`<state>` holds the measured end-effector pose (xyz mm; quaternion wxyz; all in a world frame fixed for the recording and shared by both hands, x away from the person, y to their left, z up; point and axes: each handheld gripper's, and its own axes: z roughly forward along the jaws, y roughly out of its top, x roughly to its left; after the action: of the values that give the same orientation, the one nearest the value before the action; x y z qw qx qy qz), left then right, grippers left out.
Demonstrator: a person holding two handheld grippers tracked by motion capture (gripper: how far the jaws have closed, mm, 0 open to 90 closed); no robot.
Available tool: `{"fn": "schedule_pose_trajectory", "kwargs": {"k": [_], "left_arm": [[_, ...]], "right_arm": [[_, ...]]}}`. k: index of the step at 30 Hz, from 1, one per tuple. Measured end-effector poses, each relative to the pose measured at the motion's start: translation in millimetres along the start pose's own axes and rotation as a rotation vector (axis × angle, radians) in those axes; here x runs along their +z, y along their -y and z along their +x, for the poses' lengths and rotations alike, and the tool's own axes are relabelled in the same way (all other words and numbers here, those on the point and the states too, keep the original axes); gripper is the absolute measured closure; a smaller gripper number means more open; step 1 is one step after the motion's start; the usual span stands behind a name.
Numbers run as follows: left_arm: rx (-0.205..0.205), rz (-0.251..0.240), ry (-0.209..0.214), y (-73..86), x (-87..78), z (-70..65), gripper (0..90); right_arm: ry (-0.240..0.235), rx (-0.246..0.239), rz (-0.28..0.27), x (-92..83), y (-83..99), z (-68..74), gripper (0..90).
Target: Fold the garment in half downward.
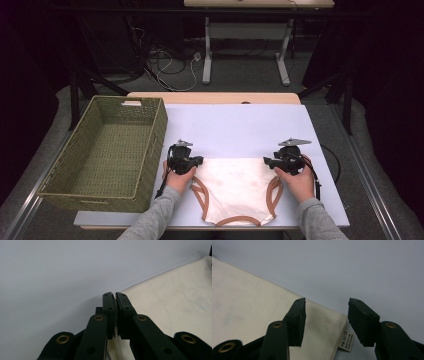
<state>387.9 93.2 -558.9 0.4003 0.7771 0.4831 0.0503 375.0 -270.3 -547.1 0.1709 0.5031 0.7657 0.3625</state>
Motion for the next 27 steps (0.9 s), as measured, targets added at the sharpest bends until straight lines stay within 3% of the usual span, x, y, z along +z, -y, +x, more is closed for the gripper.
{"fn": "schedule_pose_trajectory", "kwargs": {"k": [5, 10, 16, 20, 27], "left_arm": [[0.015, -0.006, -0.007, -0.2, -1.6, -2.9, 86.6], [0.012, -0.013, -0.004, -0.9, -3.5, -3.3, 86.6], [0.015, -0.013, -0.004, -0.6, -3.6, -3.9, 86.6], [0.015, -0.014, -0.001, -0.6, -3.8, -3.7, 86.6], [0.018, -0.015, -0.003, -0.9, -4.9, -4.4, 87.0]], "right_arm": [[0.029, -0.007, 0.013, 3.9, 0.7, -2.9, 51.2], [0.023, 0.008, 0.035, 8.7, 2.4, -6.7, 55.5], [0.02, 0.001, 0.039, 7.9, 3.1, -5.8, 69.4], [-0.007, 0.011, 0.04, 7.6, 4.0, -3.9, 79.9], [-0.011, -0.003, 0.036, 7.5, 4.6, -1.3, 84.8]]}}
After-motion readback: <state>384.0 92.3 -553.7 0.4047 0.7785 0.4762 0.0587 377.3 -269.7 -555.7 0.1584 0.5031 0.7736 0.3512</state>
